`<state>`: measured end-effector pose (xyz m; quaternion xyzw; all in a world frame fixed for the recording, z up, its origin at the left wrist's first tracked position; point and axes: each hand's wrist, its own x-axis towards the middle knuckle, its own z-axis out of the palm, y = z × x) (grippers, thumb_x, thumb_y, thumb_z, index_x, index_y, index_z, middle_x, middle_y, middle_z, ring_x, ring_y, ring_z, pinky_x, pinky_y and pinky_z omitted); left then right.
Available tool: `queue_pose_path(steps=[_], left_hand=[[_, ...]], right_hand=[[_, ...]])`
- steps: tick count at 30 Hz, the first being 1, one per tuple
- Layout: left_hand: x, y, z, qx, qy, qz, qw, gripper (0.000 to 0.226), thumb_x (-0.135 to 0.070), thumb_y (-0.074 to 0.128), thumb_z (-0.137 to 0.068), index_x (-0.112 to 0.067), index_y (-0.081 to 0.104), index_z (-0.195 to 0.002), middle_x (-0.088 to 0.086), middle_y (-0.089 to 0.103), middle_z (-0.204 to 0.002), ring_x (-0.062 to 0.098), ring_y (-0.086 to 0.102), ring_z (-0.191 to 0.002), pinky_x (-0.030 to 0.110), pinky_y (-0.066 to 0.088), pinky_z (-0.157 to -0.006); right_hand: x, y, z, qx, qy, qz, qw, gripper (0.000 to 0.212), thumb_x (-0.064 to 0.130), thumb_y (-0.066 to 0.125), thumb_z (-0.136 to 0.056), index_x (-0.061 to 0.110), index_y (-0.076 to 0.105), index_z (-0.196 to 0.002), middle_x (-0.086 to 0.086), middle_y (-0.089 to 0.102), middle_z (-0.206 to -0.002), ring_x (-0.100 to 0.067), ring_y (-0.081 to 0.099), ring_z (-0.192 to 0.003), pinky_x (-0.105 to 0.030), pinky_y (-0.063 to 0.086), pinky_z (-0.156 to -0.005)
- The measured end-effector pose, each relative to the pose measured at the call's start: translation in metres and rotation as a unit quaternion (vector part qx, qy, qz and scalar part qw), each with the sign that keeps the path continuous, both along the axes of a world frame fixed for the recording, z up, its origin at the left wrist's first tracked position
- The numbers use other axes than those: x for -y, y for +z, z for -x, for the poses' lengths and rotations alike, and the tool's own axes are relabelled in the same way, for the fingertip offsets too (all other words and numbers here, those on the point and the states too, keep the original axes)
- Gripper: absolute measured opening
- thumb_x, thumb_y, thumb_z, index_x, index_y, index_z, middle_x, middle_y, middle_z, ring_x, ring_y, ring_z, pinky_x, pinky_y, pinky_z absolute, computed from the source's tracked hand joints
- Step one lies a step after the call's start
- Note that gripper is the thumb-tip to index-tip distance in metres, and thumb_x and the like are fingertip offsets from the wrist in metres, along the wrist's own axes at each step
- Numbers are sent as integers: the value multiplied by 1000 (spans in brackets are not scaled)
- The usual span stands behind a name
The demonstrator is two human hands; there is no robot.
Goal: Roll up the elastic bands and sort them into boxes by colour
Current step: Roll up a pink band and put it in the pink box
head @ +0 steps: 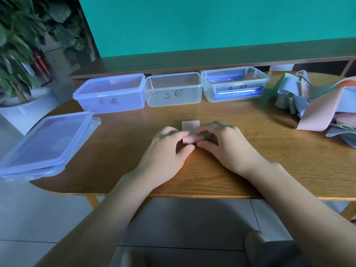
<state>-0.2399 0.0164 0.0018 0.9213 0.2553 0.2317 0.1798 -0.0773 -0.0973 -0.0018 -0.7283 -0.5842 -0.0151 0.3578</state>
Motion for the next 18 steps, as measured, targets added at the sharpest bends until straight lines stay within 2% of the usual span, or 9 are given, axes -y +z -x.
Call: queue_pose_path(steps=[2,5,7,11,13,16,18], left_hand=[[-1,1,-1,10,0,-3,1000,43,-39,64,-94,-30,59,-136,-11,52,-125,10,54,-109,30,49,-93],[-2,4,-2,39,-8,13,999,40,-30,69,-93,-33,62,-132,-16,54,-122,0,54,-92,5,40,-81],[-3,5,-4,45,-8,24,999,35,-25,71,-91,-32,65,-125,-17,59,-117,-3,54,-87,-3,34,-76],[-3,8,-5,65,18,43,997,25,-22,71,-91,-32,68,-113,-20,66,-107,-3,57,-93,-3,35,-75],[-1,8,-2,70,15,49,996,21,-23,71,-91,-32,67,-109,-22,66,-104,-3,57,-94,0,37,-74],[6,9,6,71,6,44,996,15,-23,70,-91,-31,68,-104,-26,60,-91,-8,54,-86,5,37,-70],[10,9,12,74,-2,42,996,13,-22,70,-91,-30,69,-101,-28,56,-84,-11,52,-81,4,36,-68]], right_hand=[[-2,0,-1,2,-4,3,1000,25,17,75,-88,19,73,-113,2,65,-104,-14,62,-87,-25,46,-85],[-5,-1,-3,2,-9,11,1000,25,14,74,-89,19,73,-114,2,63,-103,-13,60,-86,-23,45,-85],[-6,-1,-3,1,-12,10,1000,23,13,73,-89,19,74,-112,3,62,-101,-13,59,-84,-24,45,-84],[-5,-2,-2,3,-12,6,1000,21,12,73,-90,18,74,-110,6,59,-98,-13,58,-83,-24,43,-82],[-1,-2,-1,2,-10,5,1000,21,14,73,-90,19,74,-110,7,60,-98,-11,58,-84,-20,40,-80],[10,0,1,-18,7,3,1000,19,19,72,-92,23,72,-111,11,63,-101,-3,57,-84,-7,37,-79],[19,1,3,-38,28,0,999,16,22,72,-93,24,69,-109,13,66,-100,-3,60,-84,-8,40,-79]])
